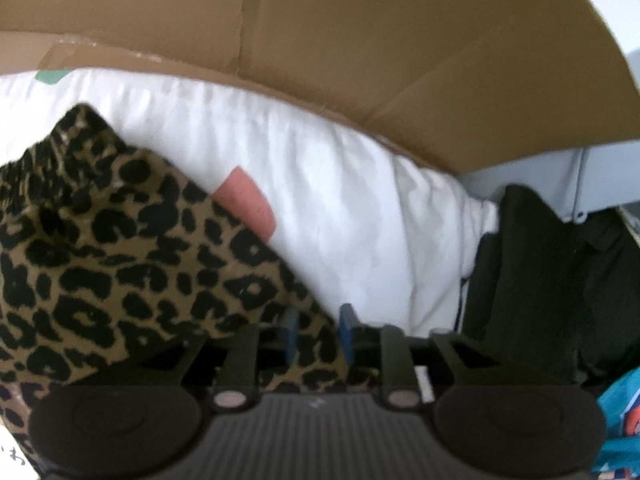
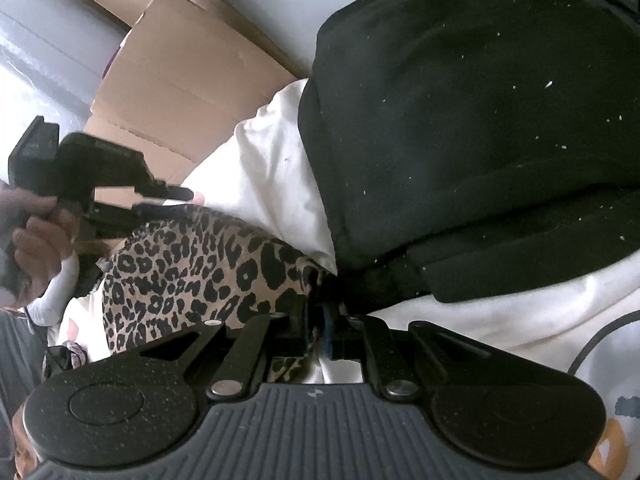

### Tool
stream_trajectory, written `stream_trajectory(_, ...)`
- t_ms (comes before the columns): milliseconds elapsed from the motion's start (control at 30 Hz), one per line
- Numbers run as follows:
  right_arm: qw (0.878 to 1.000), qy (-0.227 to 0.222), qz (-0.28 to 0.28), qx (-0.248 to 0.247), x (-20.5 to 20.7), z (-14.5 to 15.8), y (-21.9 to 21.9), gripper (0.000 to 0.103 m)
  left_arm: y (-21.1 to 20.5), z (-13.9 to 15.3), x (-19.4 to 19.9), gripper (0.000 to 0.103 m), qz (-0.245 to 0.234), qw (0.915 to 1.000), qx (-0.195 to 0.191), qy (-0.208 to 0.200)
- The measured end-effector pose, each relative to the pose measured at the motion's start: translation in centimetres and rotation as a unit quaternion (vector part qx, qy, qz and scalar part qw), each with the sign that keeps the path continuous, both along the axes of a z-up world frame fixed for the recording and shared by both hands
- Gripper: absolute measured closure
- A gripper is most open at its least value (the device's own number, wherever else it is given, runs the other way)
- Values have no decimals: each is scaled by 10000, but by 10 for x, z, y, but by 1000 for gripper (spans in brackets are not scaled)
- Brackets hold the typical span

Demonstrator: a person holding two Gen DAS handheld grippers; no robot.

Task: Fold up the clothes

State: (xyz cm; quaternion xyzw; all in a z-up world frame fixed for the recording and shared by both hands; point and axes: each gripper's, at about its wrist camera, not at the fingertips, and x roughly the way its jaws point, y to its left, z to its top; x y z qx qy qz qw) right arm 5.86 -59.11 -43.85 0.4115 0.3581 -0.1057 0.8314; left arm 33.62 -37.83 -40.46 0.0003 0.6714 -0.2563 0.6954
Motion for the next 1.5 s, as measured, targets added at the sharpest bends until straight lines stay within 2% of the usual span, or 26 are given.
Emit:
stream_trajectory(33,10000,-3,-18,2,0,0,0,97,0,-3,-2,63,-28,10000,42,21)
stream_trajectory(67,10000,-8,-35,2,0,1,-1,97,0,-7,-4,61,-56,9999,84,42)
stream_trajectory(167,10000,-50,-75,-34,-1,2,-2,97,-1,-20,-8,65,-38,9998,61,182)
stream_trajectory(200,9999,-62,-59,-60,0,3,-2,97,-1,-23,-9,70,-5,9998,70,178)
stream_trajectory(267,9999,-91,-29,-103,0,5,-1,98,-2,-29,-9,102,101,9998,74,163)
stream_trajectory(433,9998,-159,20,-139,0,9,0,99,-1,-26,-6,103,222,9997,-73,20)
stream_trajectory(567,9999,-1,15,-124,3,8,0,97,-1,-26,-5,103,352,9993,-108,-42)
stream_trajectory(700,9998,170,44,-54,-3,5,0,97,-2,-25,-9,103,204,9995,-124,-210)
stream_trajectory(800,9998,69,0,-167,-9,13,0,97,-2,-18,-8,98,22,9994,-295,-197)
stream_trajectory(867,9997,2,-28,-242,-14,19,-1,97,0,-9,-7,85,-81,9987,-460,-193)
stream_trajectory(900,9996,-31,-43,-280,-16,22,-1,97,2,-1,-6,84,-144,9982,-486,-307)
stream_trajectory(1067,9982,-224,-47,-549,-18,38,0,97,19,31,1,72,-504,9949,-310,-817)
stream_trajectory(1167,9978,-214,74,-615,-5,40,5,96,32,38,4,68,-704,9915,-99,-1085)
stream_trajectory(1233,9975,-185,164,-668,3,40,10,96,34,36,7,68,-753,9901,47,-1186)
stream_trajectory(1333,9943,-57,277,-1030,14,41,22,96,47,26,12,68,-763,9906,151,-1127)
stream_trajectory(1500,9926,94,627,-1038,31,32,33,96,51,-3,22,68,-758,9914,198,-1046)
